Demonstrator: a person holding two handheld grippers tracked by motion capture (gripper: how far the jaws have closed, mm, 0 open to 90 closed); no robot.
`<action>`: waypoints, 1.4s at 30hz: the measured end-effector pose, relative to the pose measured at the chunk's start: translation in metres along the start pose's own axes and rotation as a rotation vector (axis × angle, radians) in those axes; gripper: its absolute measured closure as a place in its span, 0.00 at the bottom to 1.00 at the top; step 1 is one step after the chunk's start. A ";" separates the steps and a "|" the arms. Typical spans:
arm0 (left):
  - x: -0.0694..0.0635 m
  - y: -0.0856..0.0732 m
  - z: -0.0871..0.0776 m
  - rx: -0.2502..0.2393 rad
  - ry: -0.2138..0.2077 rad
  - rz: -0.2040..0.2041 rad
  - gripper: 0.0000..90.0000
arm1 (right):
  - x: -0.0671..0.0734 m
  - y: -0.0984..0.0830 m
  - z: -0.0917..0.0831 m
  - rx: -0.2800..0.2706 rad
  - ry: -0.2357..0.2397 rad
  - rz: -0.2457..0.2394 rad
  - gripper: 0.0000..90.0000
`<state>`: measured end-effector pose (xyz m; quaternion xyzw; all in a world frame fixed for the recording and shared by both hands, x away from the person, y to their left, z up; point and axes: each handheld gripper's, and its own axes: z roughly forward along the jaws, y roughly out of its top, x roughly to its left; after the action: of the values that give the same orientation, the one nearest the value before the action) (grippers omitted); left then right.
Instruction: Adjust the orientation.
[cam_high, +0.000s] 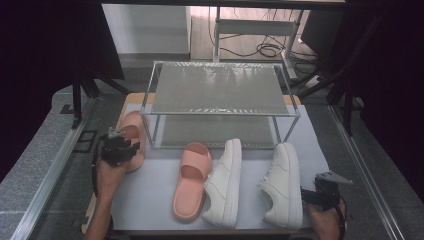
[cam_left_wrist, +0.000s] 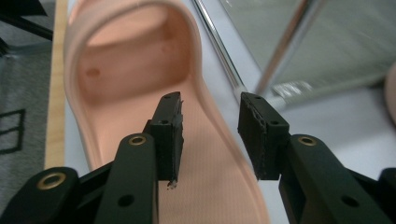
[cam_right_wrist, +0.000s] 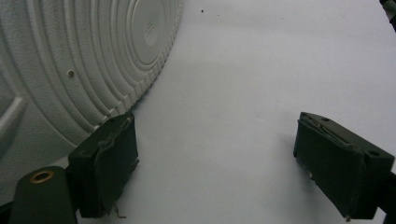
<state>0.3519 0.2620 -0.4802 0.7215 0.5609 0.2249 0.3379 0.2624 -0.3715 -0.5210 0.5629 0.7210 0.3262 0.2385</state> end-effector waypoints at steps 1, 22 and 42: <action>0.000 0.005 0.004 -0.002 0.009 0.004 0.68 | 0.000 0.000 0.000 0.000 0.000 0.001 0.15; 0.008 0.033 0.043 -0.001 0.025 -0.052 0.74 | 0.000 0.000 0.000 0.000 0.000 0.000 0.15; 0.015 0.030 0.025 0.007 0.037 -0.068 0.95 | 0.000 0.000 0.000 0.000 0.000 0.000 0.15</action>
<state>0.3933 0.2661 -0.4751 0.6988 0.5922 0.2245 0.3326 0.2624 -0.3716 -0.5210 0.5628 0.7210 0.3264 0.2385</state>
